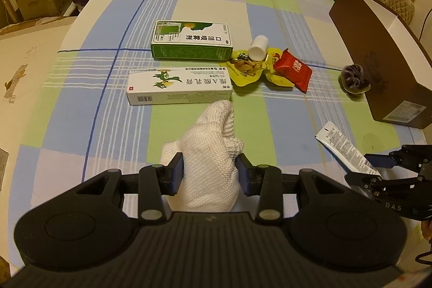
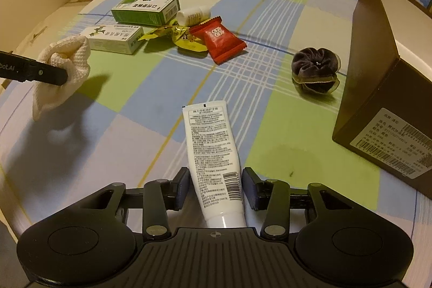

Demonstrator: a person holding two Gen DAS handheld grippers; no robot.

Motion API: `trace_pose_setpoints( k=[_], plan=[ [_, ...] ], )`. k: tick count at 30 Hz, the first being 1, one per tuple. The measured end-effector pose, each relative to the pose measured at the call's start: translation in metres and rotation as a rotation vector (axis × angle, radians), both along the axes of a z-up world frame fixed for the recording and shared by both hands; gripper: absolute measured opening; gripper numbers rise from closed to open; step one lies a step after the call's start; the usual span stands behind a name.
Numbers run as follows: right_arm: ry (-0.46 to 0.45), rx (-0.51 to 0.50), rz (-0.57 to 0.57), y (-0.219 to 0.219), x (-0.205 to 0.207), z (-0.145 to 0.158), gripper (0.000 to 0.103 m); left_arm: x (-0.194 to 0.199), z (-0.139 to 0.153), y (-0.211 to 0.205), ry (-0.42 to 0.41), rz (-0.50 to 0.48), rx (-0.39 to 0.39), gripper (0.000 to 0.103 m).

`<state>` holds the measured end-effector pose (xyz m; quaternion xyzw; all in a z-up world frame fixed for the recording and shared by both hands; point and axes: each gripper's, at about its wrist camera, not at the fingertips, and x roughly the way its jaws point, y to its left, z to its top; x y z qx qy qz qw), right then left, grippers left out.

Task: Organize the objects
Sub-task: 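Grasp the white toothpaste tube with the right tool while the left tool holds the glove, then carry the glove and toothpaste tube with both tools over the brown box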

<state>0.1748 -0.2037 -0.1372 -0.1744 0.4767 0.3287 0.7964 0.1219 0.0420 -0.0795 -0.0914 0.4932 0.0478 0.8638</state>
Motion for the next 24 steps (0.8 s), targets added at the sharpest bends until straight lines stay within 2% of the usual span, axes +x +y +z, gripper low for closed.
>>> trace_pose_setpoints(
  k=[12,24],
  plan=[
    [-0.002,-0.002,0.024,-0.002,-0.002,0.003,0.037,-0.004,0.003,-0.019,-0.004,-0.011,0.013,0.036],
    [0.043,0.055,-0.003,-0.027,0.0,0.012,0.037,0.003,0.012,-0.039,-0.02,-0.046,0.014,0.036]
  ],
)
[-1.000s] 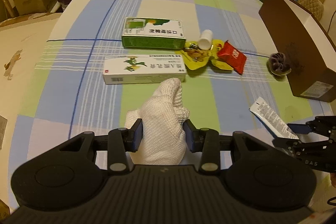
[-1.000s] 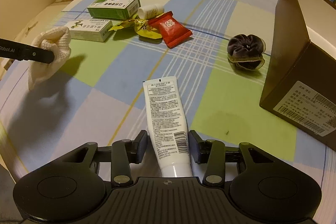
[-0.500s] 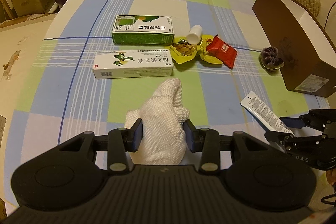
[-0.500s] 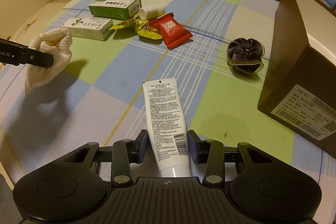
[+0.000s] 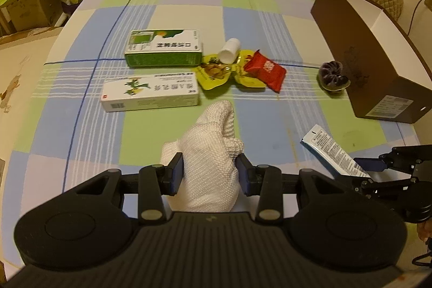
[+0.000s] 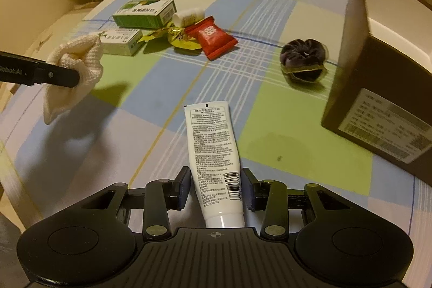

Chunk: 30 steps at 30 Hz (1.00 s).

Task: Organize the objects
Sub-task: 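Carry the glove and toothpaste tube with both tools over the brown box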

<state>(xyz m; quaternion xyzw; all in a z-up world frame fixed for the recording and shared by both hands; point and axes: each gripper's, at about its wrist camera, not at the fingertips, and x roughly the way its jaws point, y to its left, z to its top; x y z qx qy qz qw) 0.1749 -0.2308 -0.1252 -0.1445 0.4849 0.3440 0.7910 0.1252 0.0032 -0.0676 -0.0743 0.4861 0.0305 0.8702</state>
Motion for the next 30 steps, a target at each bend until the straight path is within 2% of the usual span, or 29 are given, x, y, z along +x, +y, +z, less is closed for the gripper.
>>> trace_pose_setpoints(
  k=[7,14,21,30],
  plan=[
    [0.042,0.12,-0.055,-0.034,0.004,0.028,0.037,0.009,0.012,-0.023,-0.026,-0.057,-0.013,0.036],
    [0.025,0.231,-0.136,-0.077,0.011,0.069,0.037,0.029,0.04,-0.063,-0.096,-0.149,-0.061,0.036],
    [-0.041,0.313,-0.26,-0.123,0.035,0.112,0.037,0.062,0.067,-0.117,-0.176,-0.272,-0.084,0.036],
    [-0.135,0.344,-0.423,-0.179,0.097,0.146,0.037,0.125,0.09,-0.199,-0.266,-0.403,-0.081,0.036]
  ],
)
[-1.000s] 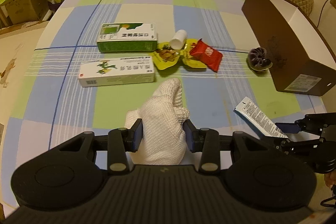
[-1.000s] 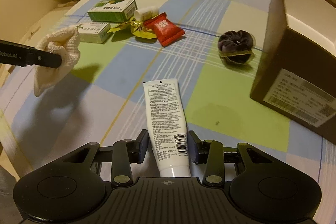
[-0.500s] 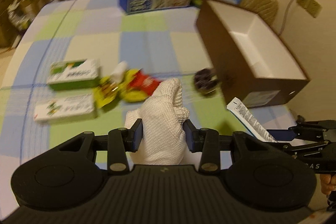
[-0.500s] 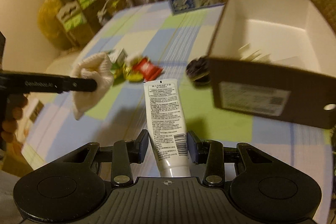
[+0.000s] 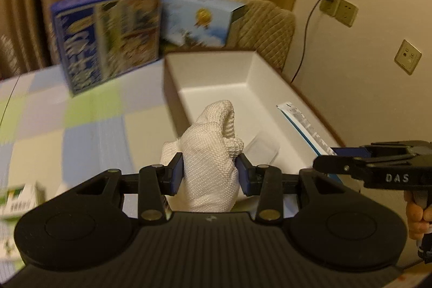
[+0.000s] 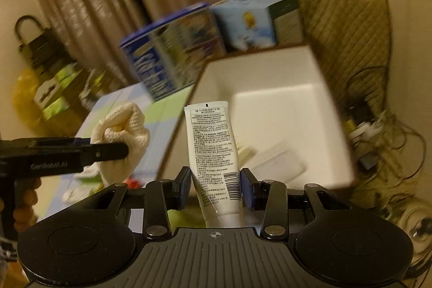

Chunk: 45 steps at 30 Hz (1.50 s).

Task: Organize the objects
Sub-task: 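Carry the glove and toothpaste tube with both tools over the brown box, then open both tools to drop the glove and tube into the brown box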

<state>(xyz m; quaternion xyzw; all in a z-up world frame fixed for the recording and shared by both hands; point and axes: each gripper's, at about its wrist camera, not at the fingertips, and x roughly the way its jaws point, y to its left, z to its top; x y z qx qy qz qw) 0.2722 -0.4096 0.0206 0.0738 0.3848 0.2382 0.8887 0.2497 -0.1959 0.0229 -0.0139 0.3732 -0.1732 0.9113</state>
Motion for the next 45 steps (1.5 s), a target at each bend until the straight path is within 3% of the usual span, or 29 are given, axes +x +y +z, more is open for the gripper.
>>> trace_pose_setpoints(
  k=[7,14,21,31,45],
  plan=[
    [0.012,-0.057,-0.058,-0.016,0.067,-0.009,0.037,0.064,-0.006,-0.05,-0.001,-0.027,0.052,0.036],
    [0.063,-0.144,-0.039,-0.007,0.128,-0.04,0.037,0.133,-0.039,-0.076,0.087,-0.006,0.108,0.036],
    [0.087,-0.21,-0.002,0.0,0.168,-0.065,0.037,0.176,-0.066,-0.088,0.159,0.008,0.14,0.036],
    [0.088,-0.281,0.038,0.009,0.19,-0.083,0.037,0.208,-0.095,-0.103,0.216,0.016,0.181,0.037],
    [0.097,-0.297,0.035,0.012,0.204,-0.089,0.037,0.208,-0.082,-0.091,0.168,0.029,0.165,0.052]
  ],
)
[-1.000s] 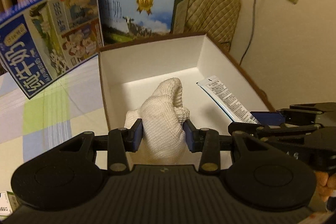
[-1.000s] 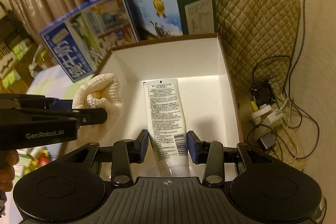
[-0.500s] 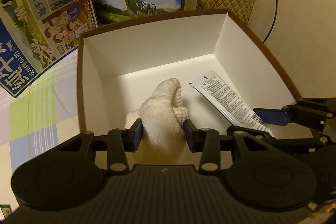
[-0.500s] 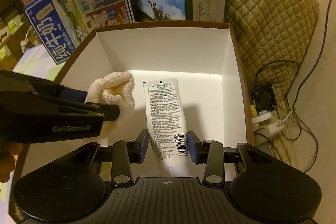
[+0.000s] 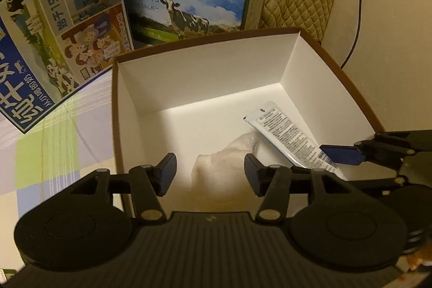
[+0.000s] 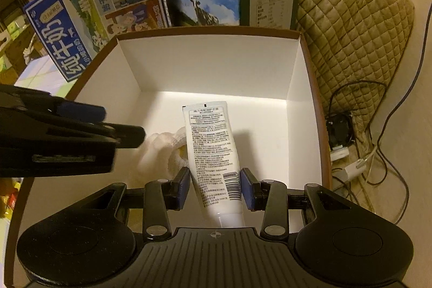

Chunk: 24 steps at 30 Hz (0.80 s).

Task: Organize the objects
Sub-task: 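Open both tools to drop the glove and tube into the brown box, then withdraw both tools from the brown box toward the remaining items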

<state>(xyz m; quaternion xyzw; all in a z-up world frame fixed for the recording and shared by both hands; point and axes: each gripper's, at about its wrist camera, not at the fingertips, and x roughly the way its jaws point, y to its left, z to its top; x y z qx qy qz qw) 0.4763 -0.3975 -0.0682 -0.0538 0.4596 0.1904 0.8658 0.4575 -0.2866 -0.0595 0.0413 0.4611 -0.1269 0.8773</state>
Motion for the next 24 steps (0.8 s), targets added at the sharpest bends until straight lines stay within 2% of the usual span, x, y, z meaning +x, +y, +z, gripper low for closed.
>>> trace_pose_setpoints(
  k=[5,8,11,14,24],
  plan=[
    [-0.021,-0.016,0.009,0.003,-0.001,-0.004,0.037,-0.007,0.009,0.007,-0.02,-0.001,-0.013,0.061],
    [-0.048,0.01,0.004,0.0,-0.004,0.0,0.04,-0.014,0.015,0.012,-0.031,-0.002,-0.023,0.068],
    [-0.061,0.021,0.008,-0.002,-0.008,0.006,0.042,-0.021,0.021,0.016,-0.045,-0.007,-0.021,0.068],
    [-0.067,0.041,0.007,-0.004,-0.019,0.015,0.045,-0.031,0.03,0.022,-0.063,-0.009,-0.031,0.075],
    [-0.061,0.141,-0.053,-0.017,-0.076,0.044,0.053,-0.078,0.055,0.045,-0.088,-0.006,-0.065,0.082]
  ],
)
